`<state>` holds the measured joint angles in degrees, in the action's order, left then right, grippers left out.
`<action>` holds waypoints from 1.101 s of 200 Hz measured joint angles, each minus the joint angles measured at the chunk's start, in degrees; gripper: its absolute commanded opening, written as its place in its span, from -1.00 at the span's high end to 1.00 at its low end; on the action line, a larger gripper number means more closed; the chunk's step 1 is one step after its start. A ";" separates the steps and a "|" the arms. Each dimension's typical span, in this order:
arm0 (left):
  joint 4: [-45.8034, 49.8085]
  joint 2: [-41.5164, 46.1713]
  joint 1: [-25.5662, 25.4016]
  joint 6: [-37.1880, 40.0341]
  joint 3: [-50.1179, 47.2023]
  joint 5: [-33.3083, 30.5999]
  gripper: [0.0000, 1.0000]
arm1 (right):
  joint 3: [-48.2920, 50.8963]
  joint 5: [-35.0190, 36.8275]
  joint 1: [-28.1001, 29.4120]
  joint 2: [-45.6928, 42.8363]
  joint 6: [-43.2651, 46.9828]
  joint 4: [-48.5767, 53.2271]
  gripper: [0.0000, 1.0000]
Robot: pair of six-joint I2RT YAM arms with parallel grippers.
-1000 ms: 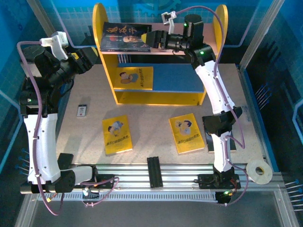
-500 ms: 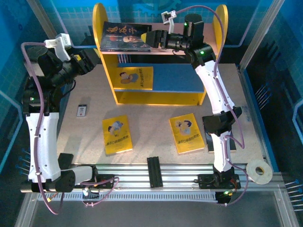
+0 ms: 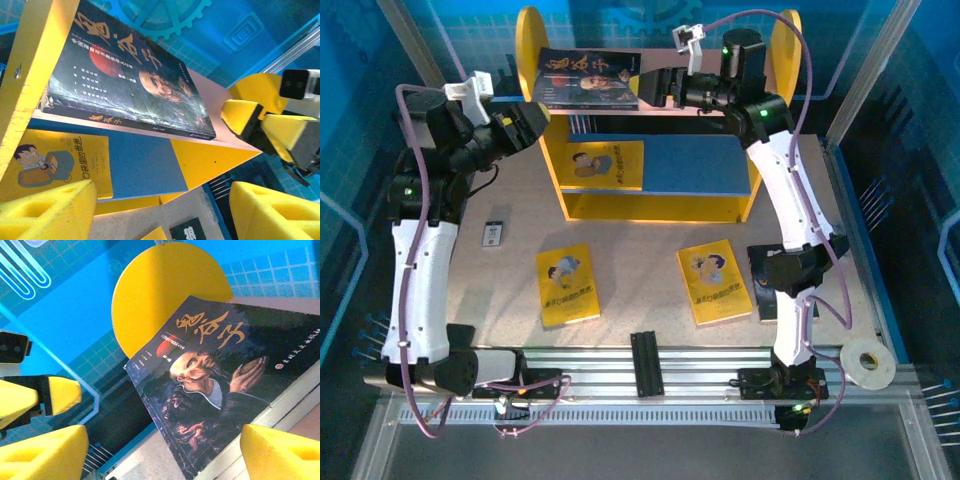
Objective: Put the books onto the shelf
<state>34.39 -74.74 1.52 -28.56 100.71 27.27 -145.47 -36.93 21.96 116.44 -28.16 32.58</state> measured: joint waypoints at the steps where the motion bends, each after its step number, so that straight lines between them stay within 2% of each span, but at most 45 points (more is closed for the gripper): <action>1: 0.00 -0.04 -0.02 0.00 0.00 0.00 -0.43 | 0.00 0.04 0.00 -0.02 0.02 0.00 -0.62; 161: 0.04 -9.68 -1.77 0.17 6.10 -1.57 -0.43 | 0.42 2.69 0.02 -0.61 5.20 4.94 -0.64; 220: 0.07 -10.34 -1.81 0.22 6.95 -2.21 -0.43 | 0.42 10.27 2.67 -0.61 12.68 9.01 -0.67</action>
<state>34.46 -85.08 -0.30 -28.34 107.66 25.06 -145.05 -26.65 24.62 115.83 -15.49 41.58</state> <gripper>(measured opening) 0.717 0.836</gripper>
